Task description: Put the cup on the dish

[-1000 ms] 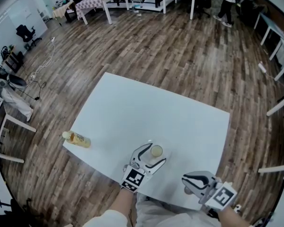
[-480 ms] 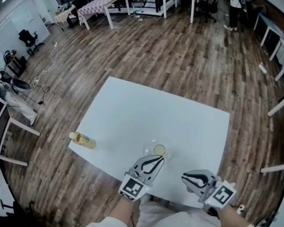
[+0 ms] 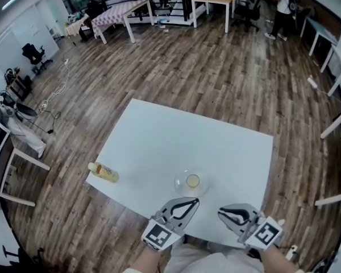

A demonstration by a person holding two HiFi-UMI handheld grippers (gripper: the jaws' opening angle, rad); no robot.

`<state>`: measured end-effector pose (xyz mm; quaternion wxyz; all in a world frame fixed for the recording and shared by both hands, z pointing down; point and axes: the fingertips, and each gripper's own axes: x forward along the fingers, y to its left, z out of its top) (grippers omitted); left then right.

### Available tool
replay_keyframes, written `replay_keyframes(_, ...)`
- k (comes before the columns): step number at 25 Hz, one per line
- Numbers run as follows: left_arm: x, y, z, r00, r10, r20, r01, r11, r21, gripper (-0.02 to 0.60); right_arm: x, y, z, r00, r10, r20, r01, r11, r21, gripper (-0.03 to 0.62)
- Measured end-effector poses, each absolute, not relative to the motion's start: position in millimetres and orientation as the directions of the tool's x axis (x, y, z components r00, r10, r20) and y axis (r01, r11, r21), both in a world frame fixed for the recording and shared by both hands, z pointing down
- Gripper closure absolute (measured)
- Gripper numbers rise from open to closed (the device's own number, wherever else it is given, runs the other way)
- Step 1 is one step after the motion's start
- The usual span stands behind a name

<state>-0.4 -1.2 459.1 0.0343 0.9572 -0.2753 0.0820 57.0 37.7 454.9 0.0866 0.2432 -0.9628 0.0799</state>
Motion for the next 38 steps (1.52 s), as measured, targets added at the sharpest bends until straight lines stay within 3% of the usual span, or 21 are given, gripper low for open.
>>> replay_keyframes(16,-3,45,422,0.877,-0.469,0.103,-0.474,-0.879,0.039,0.581,46,55,439,-0.855,-0.493,0.162,-0.511,0.853,-0.107,0.559)
replay_keyframes(38,-3,73,422,0.897,-0.432,0.097,-0.44,-0.895,0.081,0.581,41,64,427,-0.83,-0.535,0.158,-0.55,0.831,-0.077,0.563)
